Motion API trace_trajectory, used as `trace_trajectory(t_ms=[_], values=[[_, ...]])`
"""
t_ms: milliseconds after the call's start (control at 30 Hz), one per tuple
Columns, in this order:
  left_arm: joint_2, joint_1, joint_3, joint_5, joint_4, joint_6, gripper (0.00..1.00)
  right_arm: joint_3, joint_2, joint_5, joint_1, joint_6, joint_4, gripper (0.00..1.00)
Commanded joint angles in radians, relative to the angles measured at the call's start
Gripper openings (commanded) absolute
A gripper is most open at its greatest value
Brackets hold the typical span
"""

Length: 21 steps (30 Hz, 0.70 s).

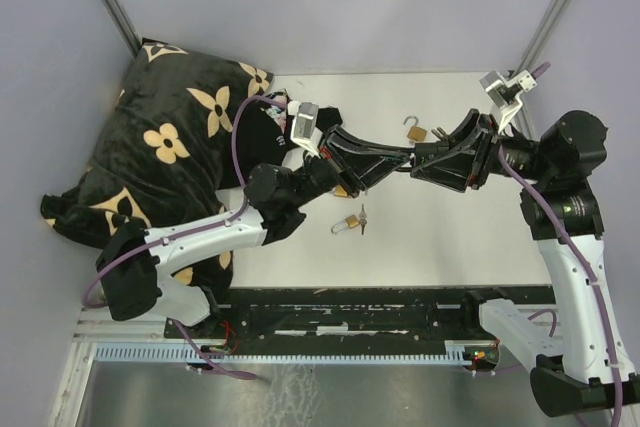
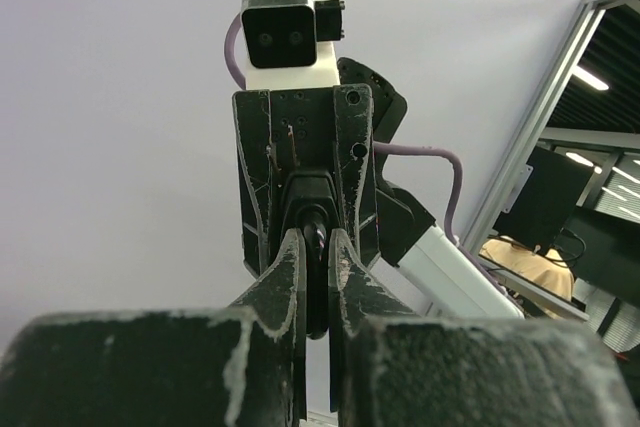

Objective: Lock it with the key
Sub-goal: Lock the lock.

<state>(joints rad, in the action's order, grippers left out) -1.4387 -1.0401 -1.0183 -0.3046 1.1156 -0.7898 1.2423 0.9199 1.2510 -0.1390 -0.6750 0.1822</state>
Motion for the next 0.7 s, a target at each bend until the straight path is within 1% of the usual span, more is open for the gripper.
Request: trace_trajectory(t_ms=[0,67,100,167,200,233,300,333,367,433,500,600,667], values=[[-0.107,-0.158,0.019,-0.300,-0.454,-0.065,0.03,-0.032,0.121,-0.039,-0.094,0.091,0.134,0.02],[-0.042,-0.095,0.100,-0.273,-0.338,-0.149,0.03,-0.013,0.129,-0.029,-0.071,0.128,0.171,0.02],[-0.005,-0.071,0.123,-0.246,-0.328,-0.159,0.03,-0.015,0.131,-0.030,-0.063,0.145,0.180,0.02],[0.058,-0.040,0.138,-0.225,-0.333,-0.148,0.03,-0.048,0.139,-0.019,-0.057,0.104,0.109,0.10],[0.069,-0.028,0.143,-0.223,-0.331,-0.151,0.03,-0.066,0.140,-0.019,-0.056,0.089,0.081,0.18],[0.084,-0.016,0.144,-0.222,-0.328,-0.162,0.03,-0.079,0.139,-0.027,-0.056,0.088,0.071,0.30],[0.096,0.005,0.160,-0.221,-0.299,-0.194,0.03,-0.084,0.140,-0.036,-0.055,0.109,0.078,0.51],[0.101,0.019,0.177,-0.212,-0.270,-0.219,0.03,-0.086,0.145,-0.041,-0.054,0.111,0.079,0.58],[0.103,0.029,0.197,-0.203,-0.229,-0.253,0.03,-0.090,0.147,-0.049,-0.052,0.110,0.079,0.62],[0.104,0.046,0.239,-0.176,-0.134,-0.320,0.03,-0.101,0.157,-0.058,-0.044,0.101,0.078,0.67],[0.103,0.066,0.272,-0.155,-0.043,-0.375,0.03,-0.119,0.170,-0.056,-0.035,0.093,0.072,0.69],[0.106,0.097,0.305,-0.136,0.028,-0.429,0.03,-0.141,0.180,-0.051,-0.026,0.091,0.062,0.74],[0.114,0.125,0.333,-0.124,0.075,-0.468,0.03,-0.153,0.183,-0.035,-0.017,0.088,0.048,0.79]])
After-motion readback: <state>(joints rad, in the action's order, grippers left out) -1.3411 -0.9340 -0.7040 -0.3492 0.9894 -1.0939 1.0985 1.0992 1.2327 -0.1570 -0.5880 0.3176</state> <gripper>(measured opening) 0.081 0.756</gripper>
